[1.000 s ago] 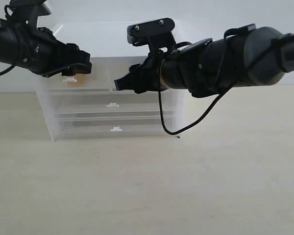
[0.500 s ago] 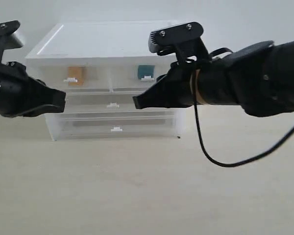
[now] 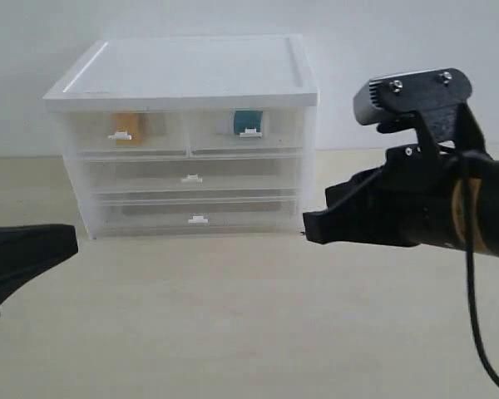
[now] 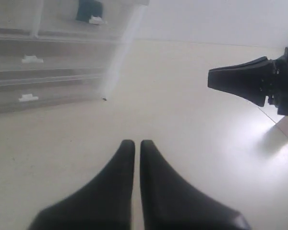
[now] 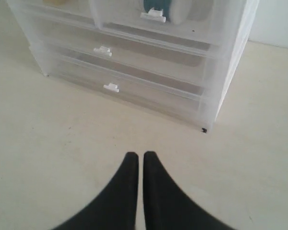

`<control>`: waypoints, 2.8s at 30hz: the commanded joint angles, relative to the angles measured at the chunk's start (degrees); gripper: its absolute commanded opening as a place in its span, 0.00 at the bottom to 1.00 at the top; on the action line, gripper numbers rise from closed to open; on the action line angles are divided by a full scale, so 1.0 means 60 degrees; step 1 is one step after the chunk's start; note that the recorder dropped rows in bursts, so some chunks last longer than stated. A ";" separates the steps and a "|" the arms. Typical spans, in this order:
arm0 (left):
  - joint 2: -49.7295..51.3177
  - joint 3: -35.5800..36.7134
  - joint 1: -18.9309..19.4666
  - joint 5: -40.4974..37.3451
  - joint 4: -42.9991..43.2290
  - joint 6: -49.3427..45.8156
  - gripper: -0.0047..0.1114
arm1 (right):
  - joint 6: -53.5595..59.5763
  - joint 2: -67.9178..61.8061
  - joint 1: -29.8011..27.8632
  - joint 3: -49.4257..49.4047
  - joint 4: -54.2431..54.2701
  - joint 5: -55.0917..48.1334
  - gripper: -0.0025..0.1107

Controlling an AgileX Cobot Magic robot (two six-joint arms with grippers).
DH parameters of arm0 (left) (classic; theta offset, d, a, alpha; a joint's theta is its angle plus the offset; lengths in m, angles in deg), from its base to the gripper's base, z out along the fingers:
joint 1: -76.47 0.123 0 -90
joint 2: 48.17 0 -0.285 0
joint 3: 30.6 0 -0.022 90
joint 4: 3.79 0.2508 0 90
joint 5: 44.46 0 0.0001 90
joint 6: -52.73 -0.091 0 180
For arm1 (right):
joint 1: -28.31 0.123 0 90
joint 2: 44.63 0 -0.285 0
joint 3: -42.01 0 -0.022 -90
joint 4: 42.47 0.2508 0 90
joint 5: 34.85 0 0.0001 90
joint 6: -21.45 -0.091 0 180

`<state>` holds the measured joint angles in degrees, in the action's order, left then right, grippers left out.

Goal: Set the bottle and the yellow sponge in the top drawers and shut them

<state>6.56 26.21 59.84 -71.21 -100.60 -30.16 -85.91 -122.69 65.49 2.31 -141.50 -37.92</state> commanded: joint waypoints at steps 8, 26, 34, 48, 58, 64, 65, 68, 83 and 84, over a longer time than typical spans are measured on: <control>-0.1085 0.1350 0.0002 -0.1774 -0.0523 -0.0533 0.07 | -0.0114 0.1961 0.0001 -0.1942 -0.0049 0.0242 0.02; -0.1085 0.1350 0.0002 -0.1952 -0.0523 -0.0606 0.07 | -0.0414 0.2055 0.0001 -0.2794 -0.0049 0.0582 0.02; -0.2341 0.1350 0.0002 -0.1931 -0.0523 -0.0608 0.07 | -0.0414 0.2055 0.0001 -0.2794 -0.0049 0.0582 0.02; -0.7824 0.1350 0.0002 0.2040 -0.0523 -0.1246 0.07 | -0.0419 0.2055 0.0001 -0.2794 -0.0049 0.0582 0.02; -0.7824 0.1867 0.0002 0.4458 -0.0523 -0.1246 0.07 | -0.0498 0.2055 0.0001 -0.2794 -0.0049 0.0563 0.02; -0.7824 0.2168 0.0002 0.4356 -0.0523 -0.1246 0.07 | -0.0498 0.2055 0.0001 -0.2794 -0.0049 0.0563 0.02; -0.7824 0.2168 0.0002 0.4280 -0.0523 -0.1246 0.07 | -0.0498 0.2055 0.0001 -0.2794 -0.0049 0.0563 0.02; -0.7824 0.2168 0.0002 0.3798 -0.0523 -0.1221 0.07 | -0.0498 0.2055 0.0001 -0.2794 -0.0049 0.0563 0.02; -0.7824 0.2650 0.0002 0.3455 1.3086 1.2448 0.07 | -0.0498 0.2055 0.0001 -0.2794 -0.0049 0.0563 0.02; -0.7824 0.2840 0.0002 0.3455 1.3885 1.3102 0.07 | -0.0498 0.2055 0.0001 -0.2794 -0.0049 0.0563 0.02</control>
<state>-40.24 41.21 59.84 -49.99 -29.17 36.74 -88.66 -110.91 65.49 -14.31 -141.50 -34.43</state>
